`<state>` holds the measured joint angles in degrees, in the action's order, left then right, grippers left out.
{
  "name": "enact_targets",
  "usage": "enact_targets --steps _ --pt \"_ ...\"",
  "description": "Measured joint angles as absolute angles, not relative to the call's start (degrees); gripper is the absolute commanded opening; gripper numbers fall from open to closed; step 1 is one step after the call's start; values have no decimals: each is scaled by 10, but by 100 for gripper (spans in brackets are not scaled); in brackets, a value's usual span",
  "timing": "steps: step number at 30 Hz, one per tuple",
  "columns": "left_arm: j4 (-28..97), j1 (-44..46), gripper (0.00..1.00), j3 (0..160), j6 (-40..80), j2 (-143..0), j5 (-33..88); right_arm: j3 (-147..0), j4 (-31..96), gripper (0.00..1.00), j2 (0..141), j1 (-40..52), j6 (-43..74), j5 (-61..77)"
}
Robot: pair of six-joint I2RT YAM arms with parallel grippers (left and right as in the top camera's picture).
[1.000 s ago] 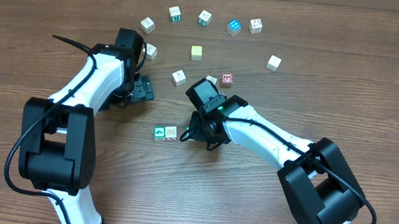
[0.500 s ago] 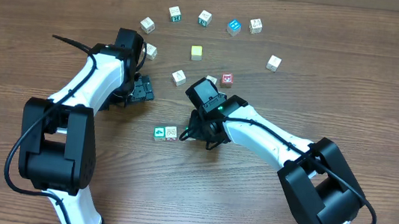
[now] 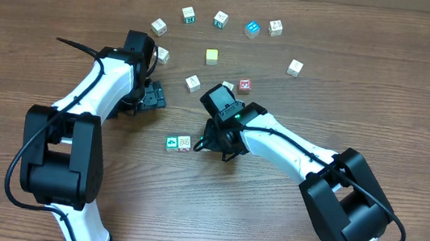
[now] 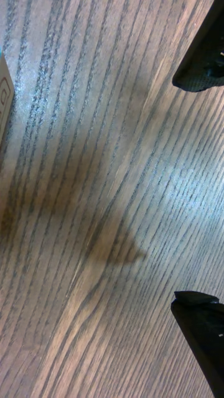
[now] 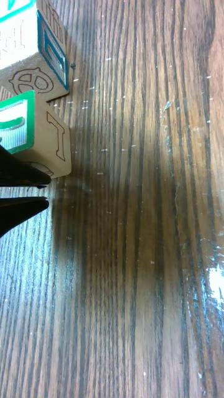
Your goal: Form a horizontal line
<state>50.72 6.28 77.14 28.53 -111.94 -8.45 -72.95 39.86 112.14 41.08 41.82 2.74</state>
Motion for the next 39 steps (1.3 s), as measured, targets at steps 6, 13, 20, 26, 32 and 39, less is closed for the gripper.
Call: enact_targets --steps 6,13,20,26,32,39 --pt "507 63 99 771 285 -1119 -84 -729 408 5 1121 411 418 28" --pt "507 63 100 771 285 -1119 -84 -729 411 5 1121 411 419 27" --pt "507 63 99 771 285 -1119 -84 -729 408 5 1121 411 420 25" --pt "507 63 100 771 285 -1119 -84 -727 408 5 1121 411 420 8" --pt "507 63 100 771 285 -1119 -84 -716 392 5 1121 411 420 4" --pt "507 63 100 771 285 -1119 -84 -711 390 6 1121 411 420 7"
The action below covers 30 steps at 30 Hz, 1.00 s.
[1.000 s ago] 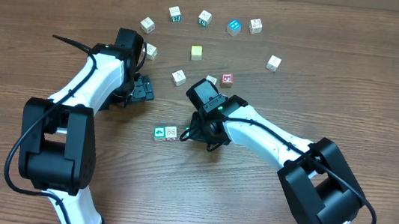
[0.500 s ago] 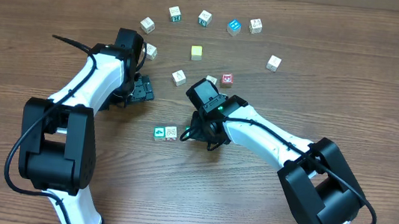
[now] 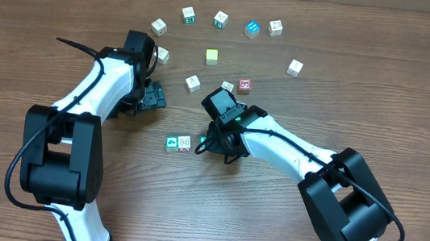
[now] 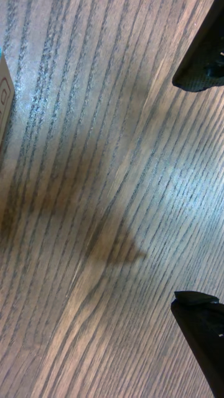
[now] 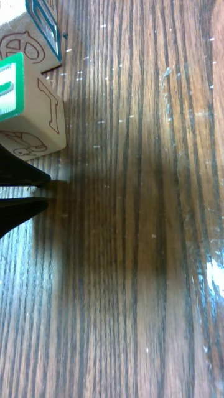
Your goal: Form a horizontal line
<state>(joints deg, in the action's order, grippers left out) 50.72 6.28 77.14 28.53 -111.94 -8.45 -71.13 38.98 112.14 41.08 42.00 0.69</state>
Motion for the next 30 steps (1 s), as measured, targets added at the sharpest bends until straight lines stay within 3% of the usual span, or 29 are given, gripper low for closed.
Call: enact_targets --steps 30 --pt "507 63 100 771 285 -1119 -84 -711 356 5 1121 413 435 45"
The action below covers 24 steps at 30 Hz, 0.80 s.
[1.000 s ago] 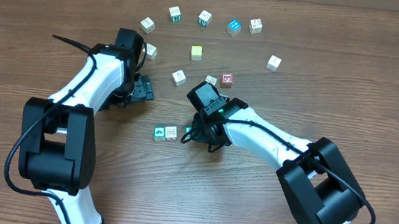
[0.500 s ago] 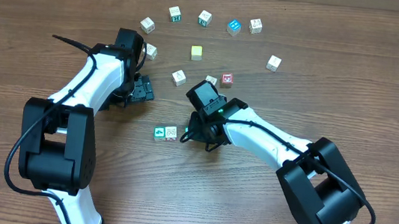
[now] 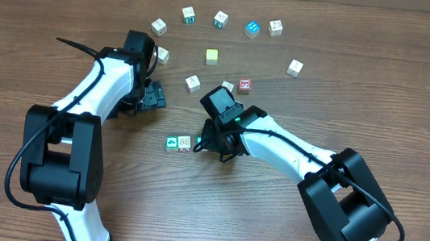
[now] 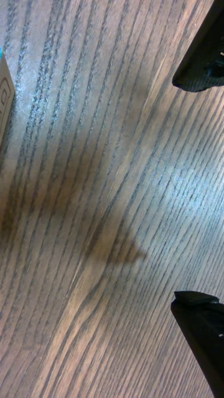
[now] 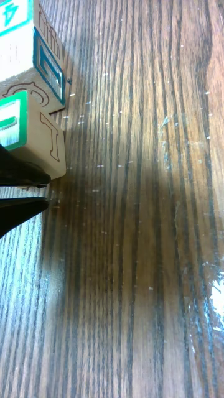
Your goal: Form a horizontal line
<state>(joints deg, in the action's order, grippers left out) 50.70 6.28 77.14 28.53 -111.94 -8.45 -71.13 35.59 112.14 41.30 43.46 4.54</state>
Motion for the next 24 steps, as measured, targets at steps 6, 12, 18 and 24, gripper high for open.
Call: enact_targets --steps 6,12,18,24 --pt "507 63 99 771 285 -1119 -84 -711 381 5 1121 413 439 43" --pt "507 63 100 771 285 -1119 -84 -711 368 5 1121 414 442 43" --pt "507 63 100 771 285 -1119 -84 -711 354 5 1121 425 444 43" --pt "507 63 100 771 285 -1119 -84 -711 354 5 1121 425 444 43"
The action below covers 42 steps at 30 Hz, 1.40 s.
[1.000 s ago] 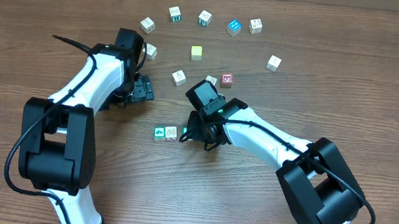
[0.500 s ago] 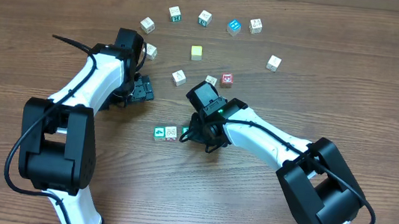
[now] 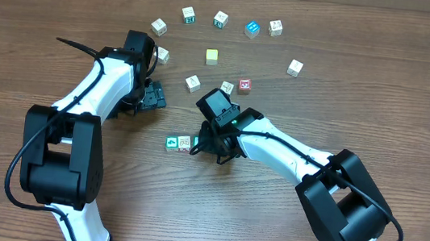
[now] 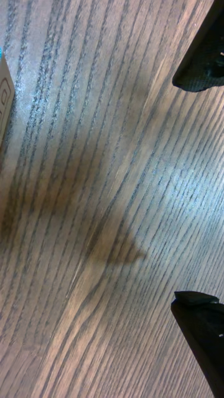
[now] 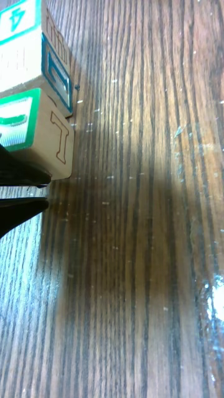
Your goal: Form a horizontal line
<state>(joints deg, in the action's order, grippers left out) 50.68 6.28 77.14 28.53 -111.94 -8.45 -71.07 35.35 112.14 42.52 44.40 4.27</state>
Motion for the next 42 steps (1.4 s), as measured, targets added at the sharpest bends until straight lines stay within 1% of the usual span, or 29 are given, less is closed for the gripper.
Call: enact_targets --steps 33,42 --pt "506 63 100 771 285 -1119 -84 -711 331 5 1121 425 450 46" --pt "506 63 100 771 285 -1119 -84 -711 331 8 1121 425 450 45"
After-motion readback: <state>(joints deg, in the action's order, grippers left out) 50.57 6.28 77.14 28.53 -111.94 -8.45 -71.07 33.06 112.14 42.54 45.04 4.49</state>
